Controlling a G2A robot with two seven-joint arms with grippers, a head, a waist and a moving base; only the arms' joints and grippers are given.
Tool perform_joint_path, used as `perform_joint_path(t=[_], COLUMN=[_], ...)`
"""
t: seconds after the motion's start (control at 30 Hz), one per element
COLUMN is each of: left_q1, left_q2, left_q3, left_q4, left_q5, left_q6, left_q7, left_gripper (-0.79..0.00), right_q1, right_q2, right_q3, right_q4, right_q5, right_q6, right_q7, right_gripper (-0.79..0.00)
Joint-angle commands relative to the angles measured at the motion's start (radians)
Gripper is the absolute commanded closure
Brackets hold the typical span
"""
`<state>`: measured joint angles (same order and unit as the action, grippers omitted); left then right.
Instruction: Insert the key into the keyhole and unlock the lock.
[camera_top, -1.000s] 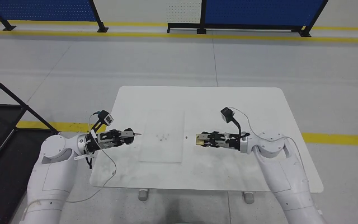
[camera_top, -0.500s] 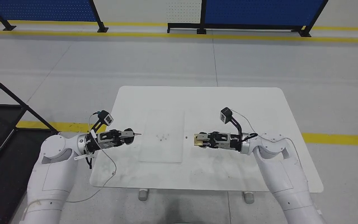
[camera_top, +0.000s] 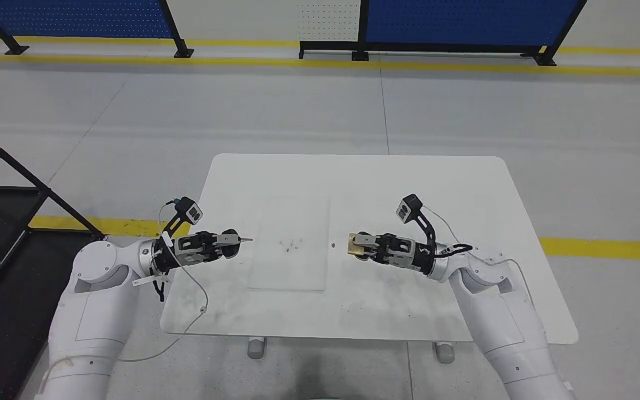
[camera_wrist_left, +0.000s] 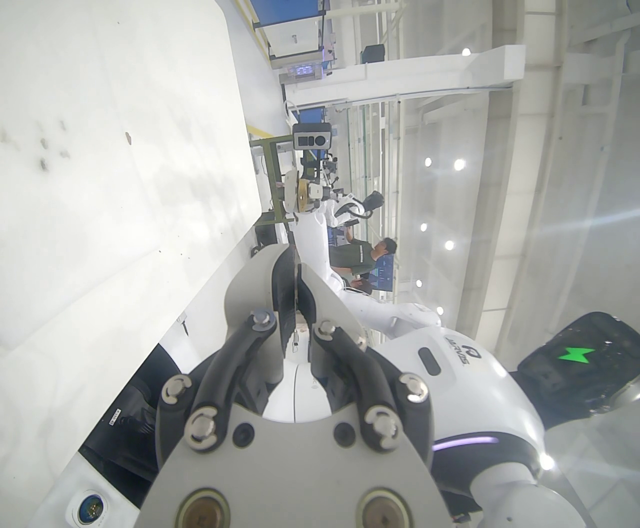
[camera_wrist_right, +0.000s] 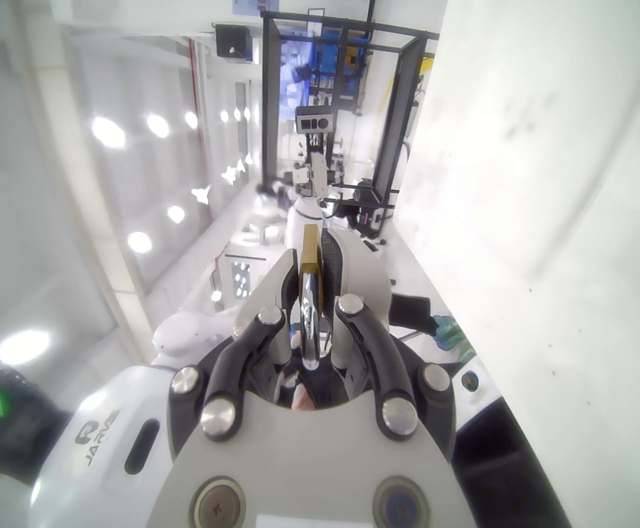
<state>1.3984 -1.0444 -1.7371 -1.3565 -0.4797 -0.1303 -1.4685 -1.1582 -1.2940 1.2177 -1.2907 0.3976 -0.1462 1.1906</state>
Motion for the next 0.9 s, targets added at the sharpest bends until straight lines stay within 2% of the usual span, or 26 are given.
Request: perform_joint_path(t=[0.0, 0.2, 0.63, 0.87], left_q1=[0.0, 0.0, 0.004, 0.045], left_q2=[0.0, 0.0, -0.001, -0.017], left_q3=[0.0, 0.0, 0.005, 0.131], left_q4=[0.0, 0.0, -0.005, -0.091], left_q5=[0.0, 0.0, 0.0, -0.099], left_q6=[0.0, 0.0, -0.001, 0.014], left_q7=[0.0, 0.0, 0.014, 0.005], left_gripper=[0.0, 0.0, 0.0, 0.0], right_q1=[0.007, 0.028, 0.04, 0.04], right_q2=[0.0, 0.002, 0.004, 0.004], right_q3=[-0.003, -0.018, -0.033, -0.033], right_q4=[0.014, 0.051, 0.067, 0.067], right_q5=[0.023, 0.054, 0.048, 0.048], right_q6=[-0.005, -0.025, -0.03, -0.03], right_q7=[0.015, 0.057, 0.069, 0.069], right_gripper=[0.0, 0.0, 0.0, 0.0])
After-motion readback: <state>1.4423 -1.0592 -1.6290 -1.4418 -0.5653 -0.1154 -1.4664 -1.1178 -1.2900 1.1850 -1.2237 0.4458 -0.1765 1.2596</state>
